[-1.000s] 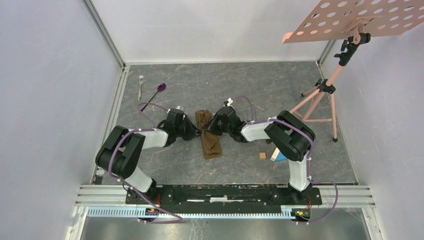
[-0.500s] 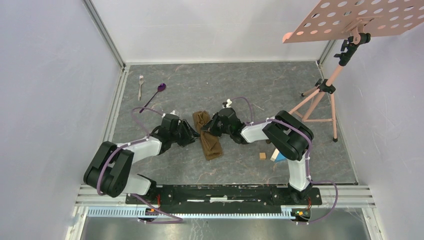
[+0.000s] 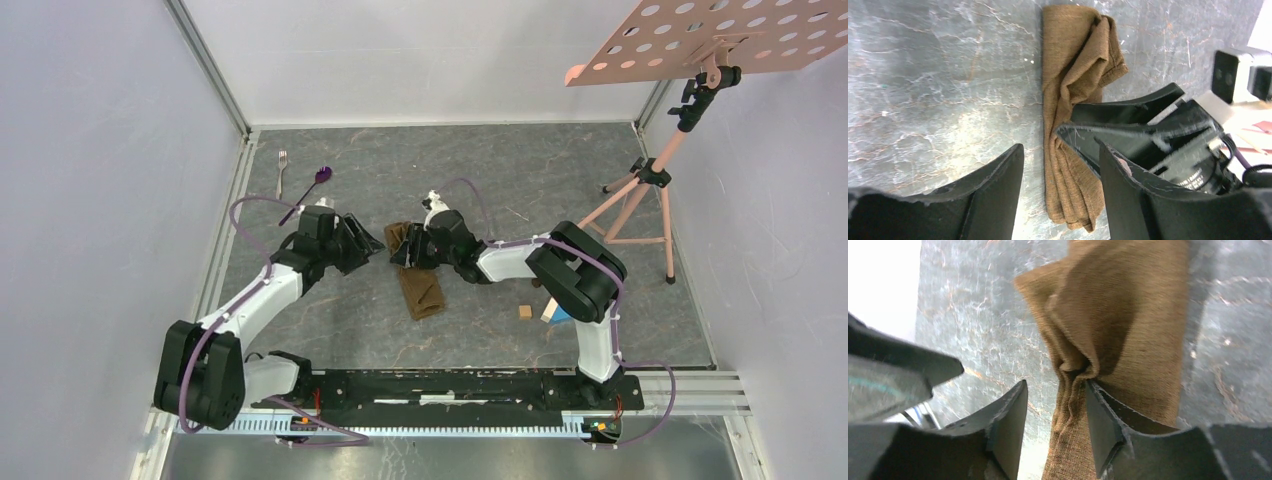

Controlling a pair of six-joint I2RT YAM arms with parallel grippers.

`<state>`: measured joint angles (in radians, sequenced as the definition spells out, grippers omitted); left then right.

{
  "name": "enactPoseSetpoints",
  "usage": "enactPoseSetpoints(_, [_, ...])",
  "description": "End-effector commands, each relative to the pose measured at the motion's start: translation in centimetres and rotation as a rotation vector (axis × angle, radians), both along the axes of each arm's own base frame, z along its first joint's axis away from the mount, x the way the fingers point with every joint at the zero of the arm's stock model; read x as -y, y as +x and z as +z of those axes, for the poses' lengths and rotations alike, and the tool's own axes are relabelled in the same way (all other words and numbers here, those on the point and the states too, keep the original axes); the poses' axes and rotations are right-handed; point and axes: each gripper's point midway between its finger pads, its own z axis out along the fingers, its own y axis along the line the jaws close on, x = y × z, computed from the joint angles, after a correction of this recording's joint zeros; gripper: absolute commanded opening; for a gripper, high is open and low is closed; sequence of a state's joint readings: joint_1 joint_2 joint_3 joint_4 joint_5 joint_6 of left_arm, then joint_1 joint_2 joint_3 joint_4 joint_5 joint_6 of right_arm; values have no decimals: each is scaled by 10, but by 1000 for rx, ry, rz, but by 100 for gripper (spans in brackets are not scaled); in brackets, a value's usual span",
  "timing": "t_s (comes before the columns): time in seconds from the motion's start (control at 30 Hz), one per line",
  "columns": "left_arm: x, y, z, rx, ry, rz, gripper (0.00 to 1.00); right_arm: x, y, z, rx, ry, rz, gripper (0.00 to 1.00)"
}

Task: Fold the napkin into a case and place the utensils inside
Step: Fold the 2/3-rectangle-folded napkin at the center of the board, then smooth out the smaller rectangle-folded napkin at the center of the board.

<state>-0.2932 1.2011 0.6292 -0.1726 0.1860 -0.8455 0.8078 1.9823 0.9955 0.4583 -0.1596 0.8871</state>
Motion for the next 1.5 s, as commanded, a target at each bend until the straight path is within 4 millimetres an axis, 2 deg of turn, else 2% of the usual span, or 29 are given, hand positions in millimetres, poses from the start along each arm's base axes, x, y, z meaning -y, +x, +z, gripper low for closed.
enactPoseSetpoints(0.0, [-15,6,16,21,41,-14,63,-9,5,33,278,-95,211,55])
enactPoseSetpoints(0.1, [-16,11,23,6,56,-53,64,-6,3,45,386,-131,296,60])
enactPoseSetpoints(0.2, [-17,18,33,12,87,-81,65,-11,-8,54,453,-116,408,60])
enactPoseSetpoints(0.27, [-12,21,39,24,69,-99,63,-14,-13,59,483,-97,460,58])
enactPoseSetpoints(0.37, [6,25,44,19,-9,-169,56,-11,-17,67,486,-85,486,59])
enactPoseSetpoints(0.47, [19,31,50,22,-51,-197,43,2,-21,75,463,-70,460,59])
enactPoseSetpoints(0.5, [22,34,52,32,-59,-203,40,11,-20,74,436,-75,430,58])
enactPoseSetpoints(0.63, [52,41,59,32,-95,-276,33,50,-31,76,320,18,336,39])
enactPoseSetpoints(0.73, [77,45,50,2,-48,-338,31,64,-46,67,263,57,323,37])
enactPoseSetpoints(0.87, [106,55,31,-42,22,-394,27,61,-60,59,212,114,354,30])
enactPoseSetpoints(0.97, [116,66,12,-87,66,-413,23,52,-66,58,199,144,378,25])
enactPoseSetpoints(1.07, [105,74,-7,-139,172,-402,16,45,-64,57,197,152,387,23])
enactPoseSetpoints(1.2, [91,80,-17,-154,217,-384,14,28,-64,59,190,192,418,23])
enactPoseSetpoints(1.33, [73,81,-28,-181,262,-359,13,16,-68,48,146,212,438,22])
enactPoseSetpoints(1.47, [50,79,-46,-228,290,-316,13,21,-87,24,98,186,456,21])
